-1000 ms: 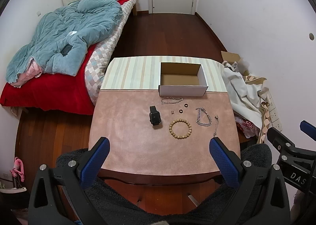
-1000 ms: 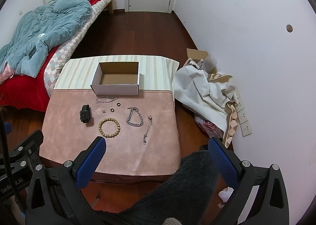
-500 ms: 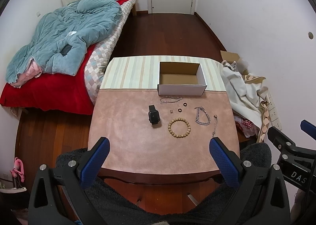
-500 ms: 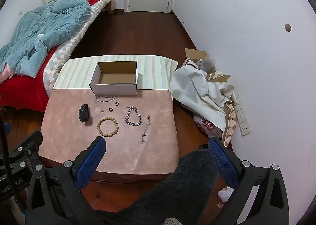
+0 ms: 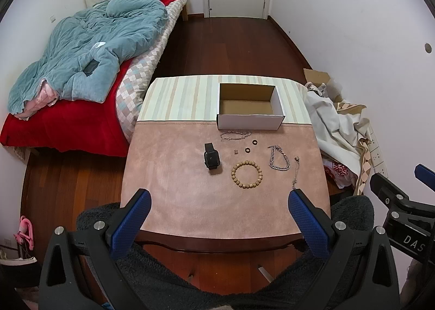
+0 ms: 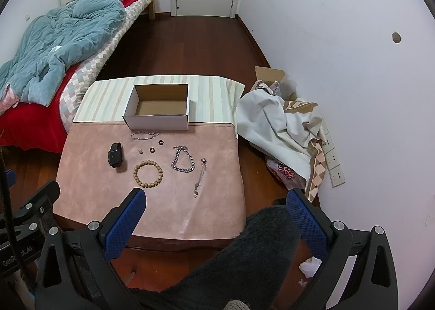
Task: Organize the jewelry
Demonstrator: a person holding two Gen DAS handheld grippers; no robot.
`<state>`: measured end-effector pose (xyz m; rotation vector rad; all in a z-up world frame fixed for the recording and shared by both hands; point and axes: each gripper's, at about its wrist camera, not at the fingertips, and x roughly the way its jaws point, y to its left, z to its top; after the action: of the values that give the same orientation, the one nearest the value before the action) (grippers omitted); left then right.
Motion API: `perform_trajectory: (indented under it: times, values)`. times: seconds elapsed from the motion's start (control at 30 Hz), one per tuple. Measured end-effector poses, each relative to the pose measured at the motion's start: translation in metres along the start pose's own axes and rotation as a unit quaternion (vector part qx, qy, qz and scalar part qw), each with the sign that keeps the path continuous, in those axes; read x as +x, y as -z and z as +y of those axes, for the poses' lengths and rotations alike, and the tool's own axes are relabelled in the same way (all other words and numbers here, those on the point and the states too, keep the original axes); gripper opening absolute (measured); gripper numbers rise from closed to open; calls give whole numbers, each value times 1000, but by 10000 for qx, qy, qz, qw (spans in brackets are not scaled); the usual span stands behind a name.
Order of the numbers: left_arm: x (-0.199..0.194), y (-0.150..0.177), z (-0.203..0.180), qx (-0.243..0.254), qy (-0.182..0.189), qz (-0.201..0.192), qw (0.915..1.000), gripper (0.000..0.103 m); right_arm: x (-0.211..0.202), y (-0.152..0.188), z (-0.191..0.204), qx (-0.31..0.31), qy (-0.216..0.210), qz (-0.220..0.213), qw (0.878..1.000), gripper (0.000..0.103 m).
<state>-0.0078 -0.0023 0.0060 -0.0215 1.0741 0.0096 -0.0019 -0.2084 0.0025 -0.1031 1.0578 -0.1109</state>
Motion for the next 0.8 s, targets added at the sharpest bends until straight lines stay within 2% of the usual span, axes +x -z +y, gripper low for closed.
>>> perform_trajectory:
  times: [0.8]
  values:
    - [0,-2,0,-23,-18,-4,10000,103,-1,0,1,-22,-9,-4,10000,103]
